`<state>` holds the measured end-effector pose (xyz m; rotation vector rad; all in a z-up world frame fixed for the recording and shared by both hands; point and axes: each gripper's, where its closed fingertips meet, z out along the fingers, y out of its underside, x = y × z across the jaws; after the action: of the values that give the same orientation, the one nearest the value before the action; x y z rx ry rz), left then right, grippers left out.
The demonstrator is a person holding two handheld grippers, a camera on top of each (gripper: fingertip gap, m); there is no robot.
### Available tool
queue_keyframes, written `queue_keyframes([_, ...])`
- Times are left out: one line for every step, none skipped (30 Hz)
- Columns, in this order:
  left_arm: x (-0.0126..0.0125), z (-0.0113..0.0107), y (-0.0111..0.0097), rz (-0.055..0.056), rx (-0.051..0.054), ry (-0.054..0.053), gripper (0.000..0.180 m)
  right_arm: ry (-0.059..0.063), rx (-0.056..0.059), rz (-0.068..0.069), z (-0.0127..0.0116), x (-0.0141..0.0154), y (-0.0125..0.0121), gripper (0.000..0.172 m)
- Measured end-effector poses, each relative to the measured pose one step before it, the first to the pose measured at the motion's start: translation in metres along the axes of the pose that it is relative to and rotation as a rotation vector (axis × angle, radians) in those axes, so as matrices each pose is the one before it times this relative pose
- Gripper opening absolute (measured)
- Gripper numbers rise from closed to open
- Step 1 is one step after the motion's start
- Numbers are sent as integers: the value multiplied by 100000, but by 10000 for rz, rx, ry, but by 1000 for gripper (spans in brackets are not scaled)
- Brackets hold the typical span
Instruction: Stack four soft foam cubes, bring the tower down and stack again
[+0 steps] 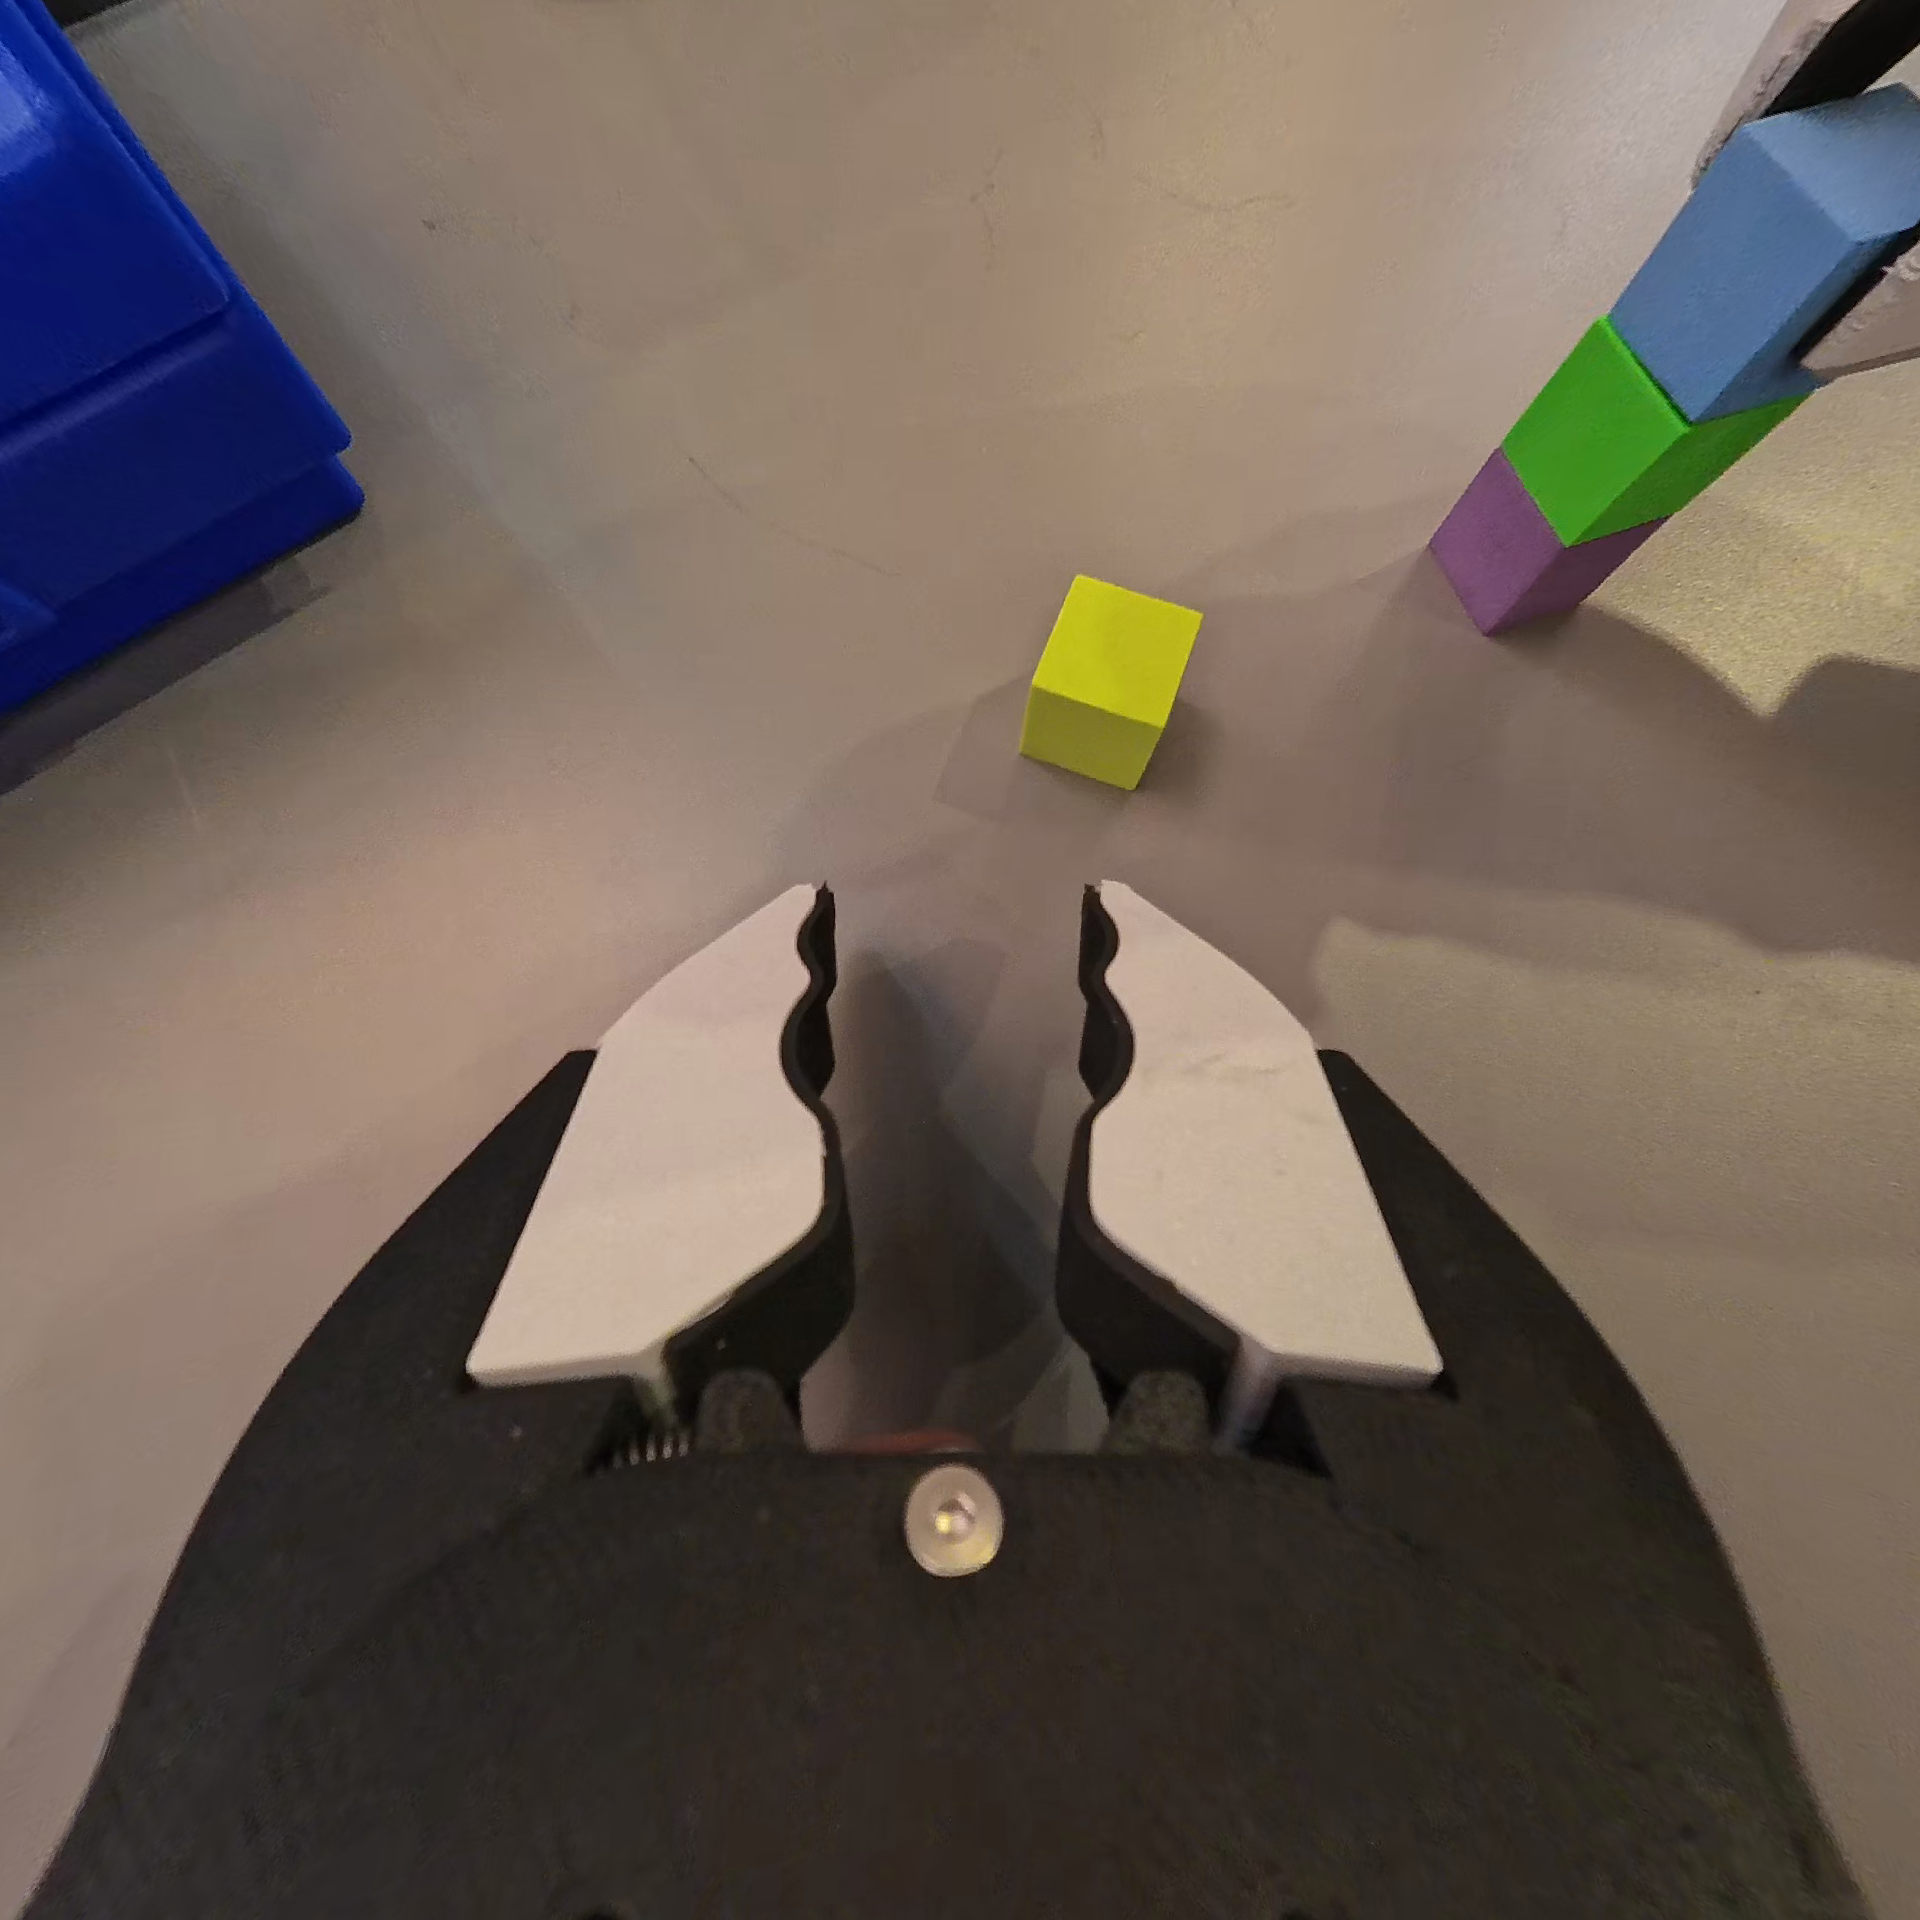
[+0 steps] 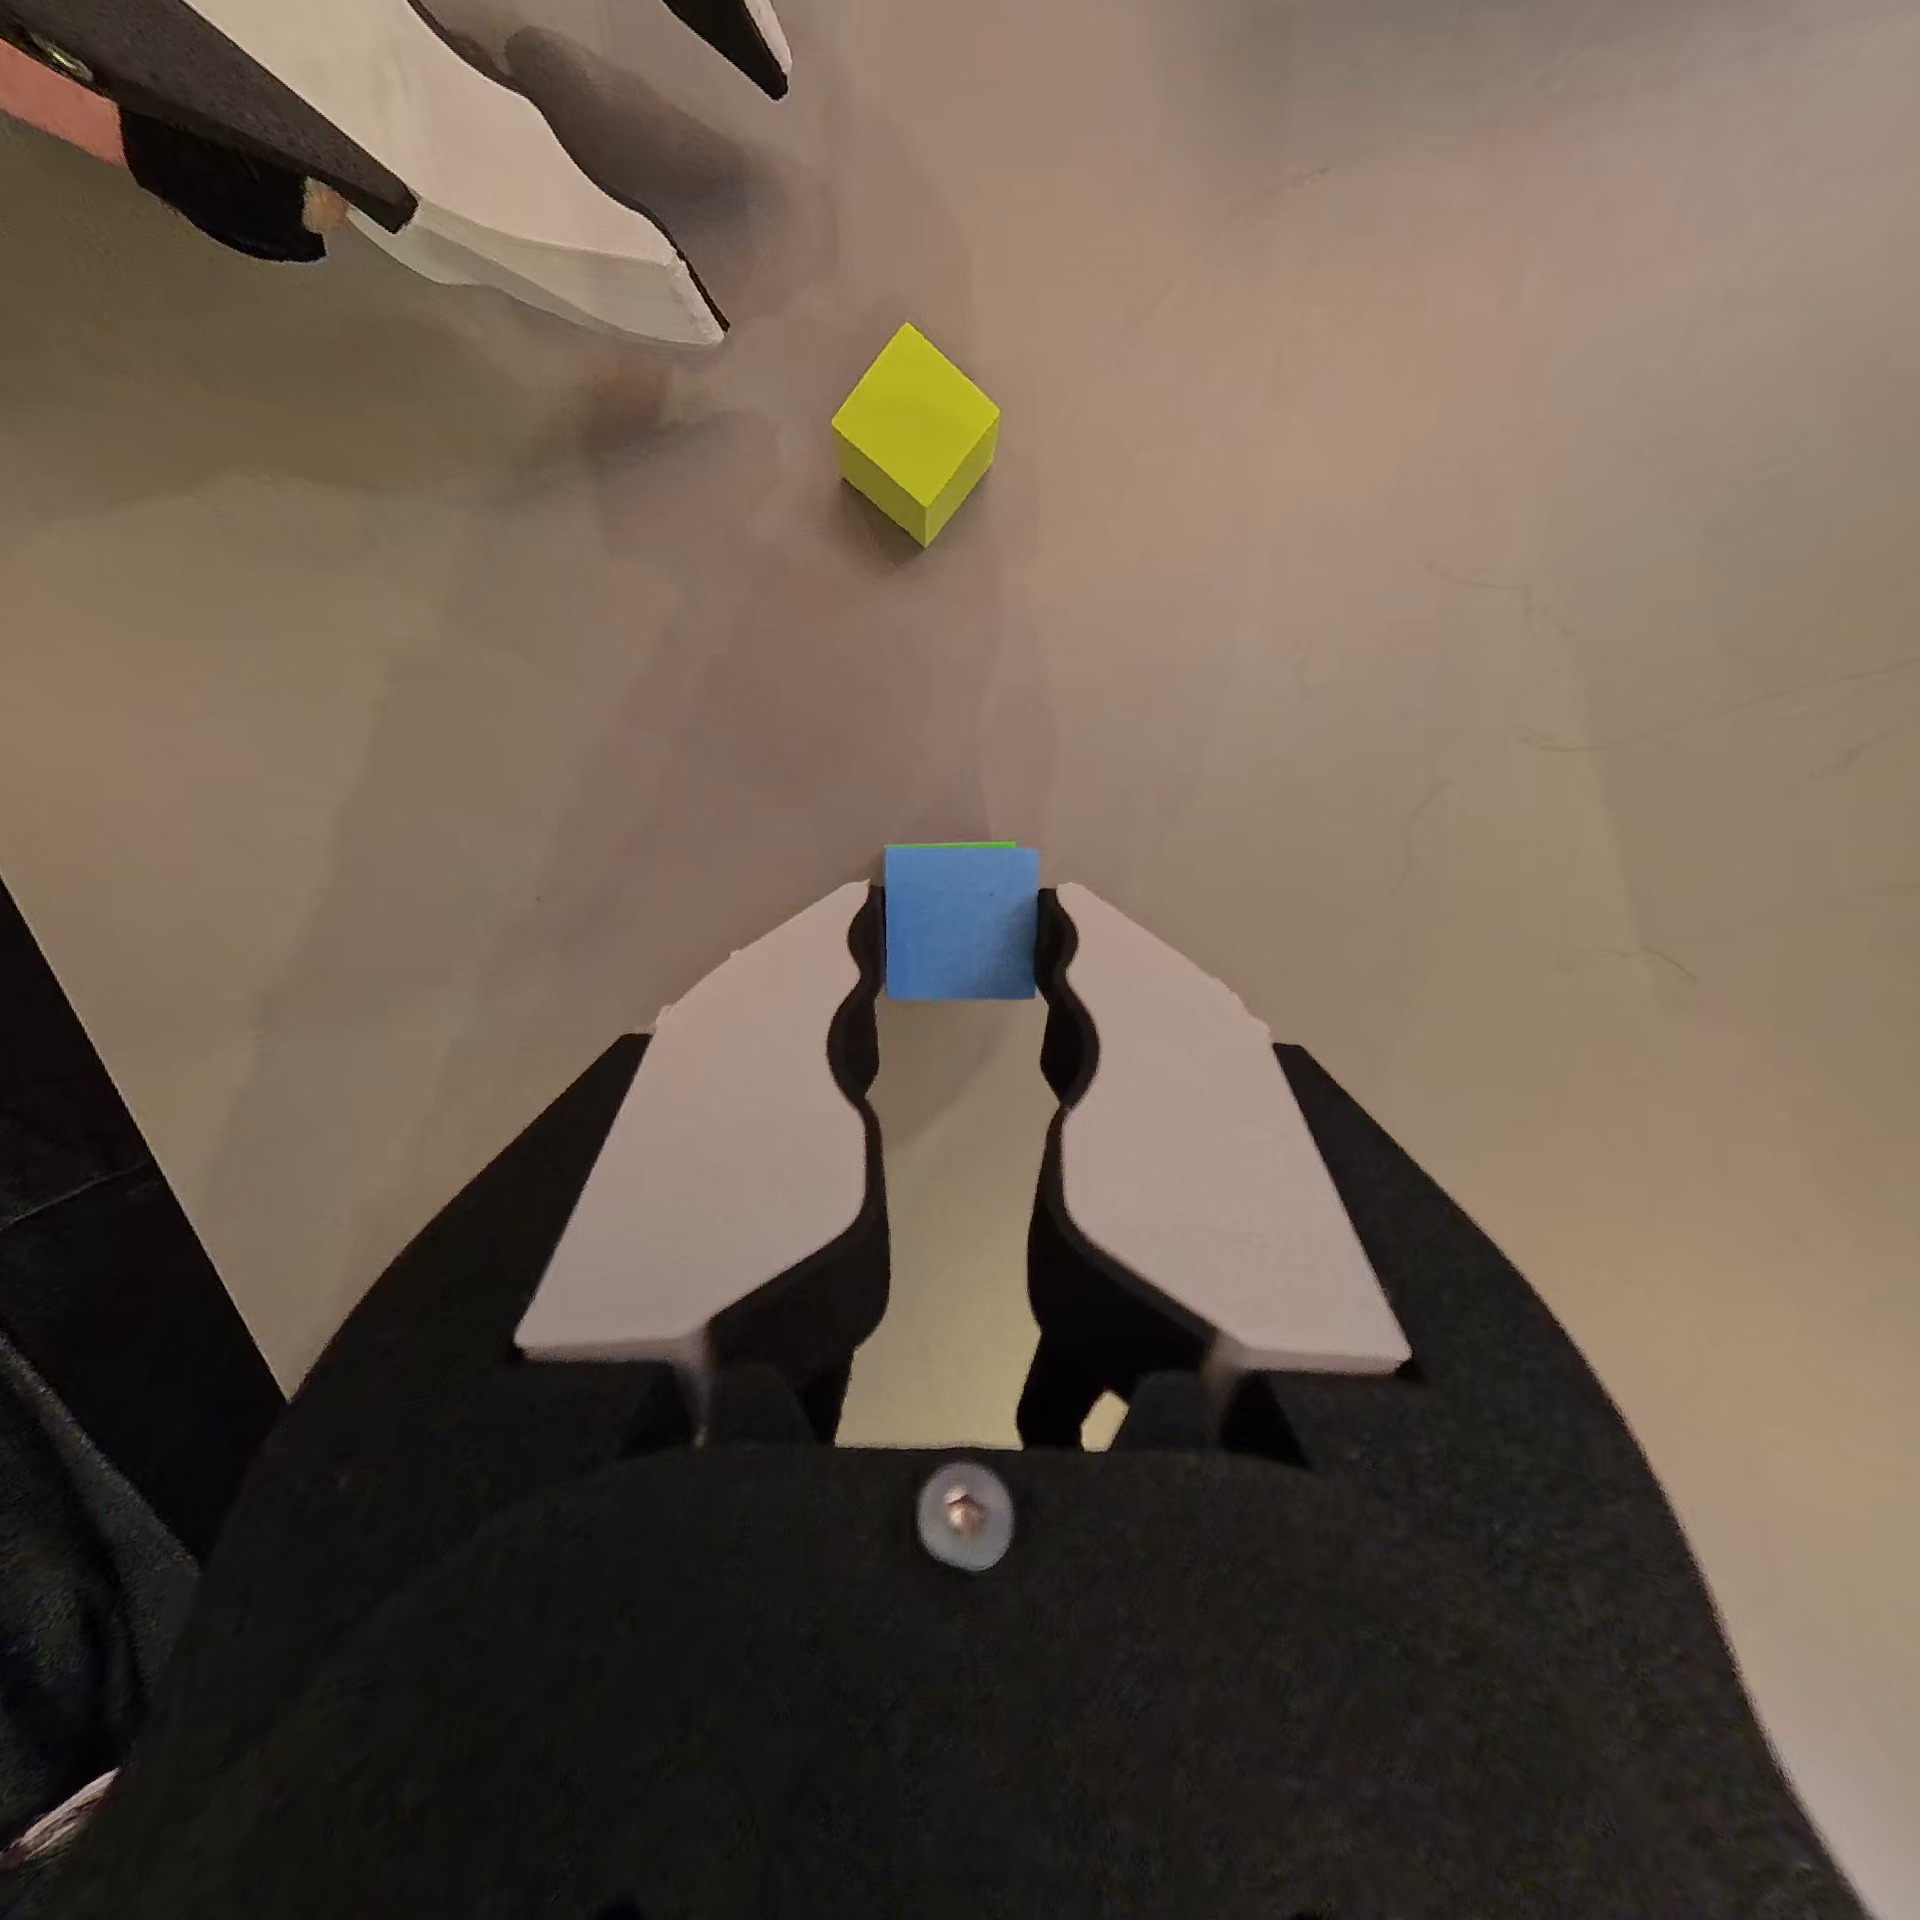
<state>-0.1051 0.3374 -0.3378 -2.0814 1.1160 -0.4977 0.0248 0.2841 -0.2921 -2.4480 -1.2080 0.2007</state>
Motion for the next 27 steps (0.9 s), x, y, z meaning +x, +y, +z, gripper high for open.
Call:
queue_keyframes([14, 17, 0, 5, -3, 5, 44, -17, 3, -17, -4, -29, -17, 27])
queue_keyframes([16, 10, 9, 7, -7, 2, 44, 5, -9, -8, 6, 6, 8, 27])
queue_keyframes([0, 5, -3, 7, -2, -1, 44, -10, 5, 7, 4, -4, -5, 27])
queue_keyframes([27, 14, 1, 0, -1, 6, 44, -2, -1, -8, 11, 11, 1, 27])
queue_keyframes([14, 9, 9, 0, -6, 7, 44, 6, -5, -2, -1, 31, 3, 27])
queue_keyframes([3, 9, 8, 5, -5, 1, 44, -12, 4, 18, -10, 19, 4, 27])
queue_keyframes([10, 6, 10, 6, -3, 0, 44, -37, 21, 13, -6, -36, -27, 30])
queue_keyframes([1, -1, 2, 4, -2, 3, 44, -21, 17, 14, 3, 5, -21, 34])
queue_keyframes([23, 2, -1, 3, 0, 9, 44, -29, 13, 32, -19, -16, -24, 37])
queue_keyframes([16, 0, 1, 2, 0, 14, 44, 14, 41, 36, -63, 57, -64, 40])
queue_keyframes([26, 1, -20, 11, 8, 16, 44, 23, 60, 4, -133, 66, -77, 42])
queue_keyframes([31, -24, -29, 7, 15, 19, 45, 32, 16, 0, -212, 93, -11, 43])
queue_keyframes([53, -20, -51, -14, 24, 30, 45, 99, 20, 26, -329, 240, 32, 44])
queue_keyframes([38, -6, -69, -17, 30, 20, 45, 110, 89, 55, -455, 300, -34, 44])
queue_keyframes([57, 12, -75, 5, 16, 19, 45, 46, 142, 45, -483, 192, -91, 44])
queue_keyframes([87, 28, -77, 30, 19, 24, 45, 59, 89, 58, -464, 211, 15, 44])
queue_keyframes([88, 25, -102, 36, 21, 13, 46, 105, 85, 89, -466, 289, 82, 43])
queue_keyframes([130, 0, -122, 38, 24, 34, 47, 41, 103, 103, -439, 202, 132, 43])
queue_keyframes([205, -23, -199, 46, 69, 74, 48, 6, 80, 109, -377, 198, 224, 43])
queue_keyframes([260, -58, -306, 57, 98, 110, 49, 23, 20, 128, -333, 265, 390, 43])
queue_keyframes([159, -94, -311, 80, 75, 35, 51, 39, -14, 142, -288, 325, 494, 43])
queue_keyframes([175, -123, -350, 85, 108, 35, 54, 44, 28, 142, -244, 338, 474, 42])
queue_keyframes([286, -103, -362, 79, 135, 109, 55, 2, 85, 141, -194, 264, 415, 41])
queue_keyframes([242, -2, -358, 86, 107, 84, 57, -66, 118, 119, -145, 98, 383, 40])
queue_keyframes([176, 105, -347, 160, 49, 47, 58, -94, 118, 92, -49, -17, 390, 39])
queue_keyframes([-30, 206, -281, 194, -47, -60, 59, -63, 30, 104, 47, -7, 479, 38])
queue_keyframes([-110, 287, -243, 155, -88, -82, 58, -11, -32, 83, 120, 51, 517, 38])
